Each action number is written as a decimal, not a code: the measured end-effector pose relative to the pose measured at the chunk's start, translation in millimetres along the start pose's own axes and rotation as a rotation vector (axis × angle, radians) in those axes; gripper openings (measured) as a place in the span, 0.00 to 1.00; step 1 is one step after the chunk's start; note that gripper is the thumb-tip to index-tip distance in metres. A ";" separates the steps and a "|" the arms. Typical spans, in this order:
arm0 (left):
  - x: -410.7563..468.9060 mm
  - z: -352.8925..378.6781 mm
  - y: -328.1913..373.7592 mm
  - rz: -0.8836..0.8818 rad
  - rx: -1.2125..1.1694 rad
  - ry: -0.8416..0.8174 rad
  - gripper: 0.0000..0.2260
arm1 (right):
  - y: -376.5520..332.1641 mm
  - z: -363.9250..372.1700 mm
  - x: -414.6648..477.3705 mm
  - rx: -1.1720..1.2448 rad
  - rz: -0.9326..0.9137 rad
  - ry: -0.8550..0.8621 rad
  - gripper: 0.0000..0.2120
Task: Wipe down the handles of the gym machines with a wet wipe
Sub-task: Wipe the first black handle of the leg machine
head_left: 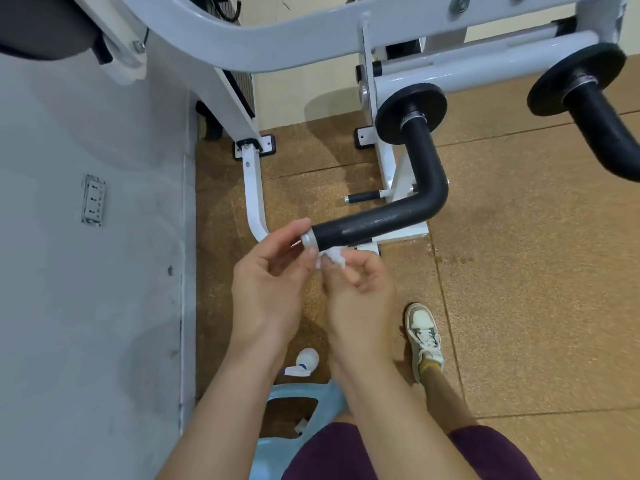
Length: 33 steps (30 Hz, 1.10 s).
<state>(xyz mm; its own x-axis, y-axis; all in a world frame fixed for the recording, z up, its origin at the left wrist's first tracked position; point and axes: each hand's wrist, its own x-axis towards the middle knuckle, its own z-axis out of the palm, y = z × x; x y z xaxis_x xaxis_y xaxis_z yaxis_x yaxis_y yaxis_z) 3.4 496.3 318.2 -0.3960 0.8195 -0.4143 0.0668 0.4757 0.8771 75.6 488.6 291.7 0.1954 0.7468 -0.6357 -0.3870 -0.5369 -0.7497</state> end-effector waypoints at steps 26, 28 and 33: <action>41.0 -35.4 0.8 -0.153 -0.276 0.054 0.05 | -36.5 -13.6 -8.9 -0.799 -0.525 -0.330 0.13; 58.2 -31.9 -1.2 -0.158 -0.180 -0.149 0.05 | -38.5 -17.6 -5.8 -1.060 -0.726 -0.332 0.19; 87.5 -32.5 -3.4 -0.170 0.147 -0.527 0.16 | -30.4 -30.7 2.4 -1.380 -0.871 -0.341 0.26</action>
<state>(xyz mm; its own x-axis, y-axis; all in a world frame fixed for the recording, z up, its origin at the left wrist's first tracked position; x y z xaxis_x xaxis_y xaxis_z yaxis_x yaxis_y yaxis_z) -61.2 555.9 286.8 0.0955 0.7580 -0.6452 0.1836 0.6237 0.7598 115.5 494.6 307.3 -0.3532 0.9346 -0.0410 0.7945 0.2766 -0.5406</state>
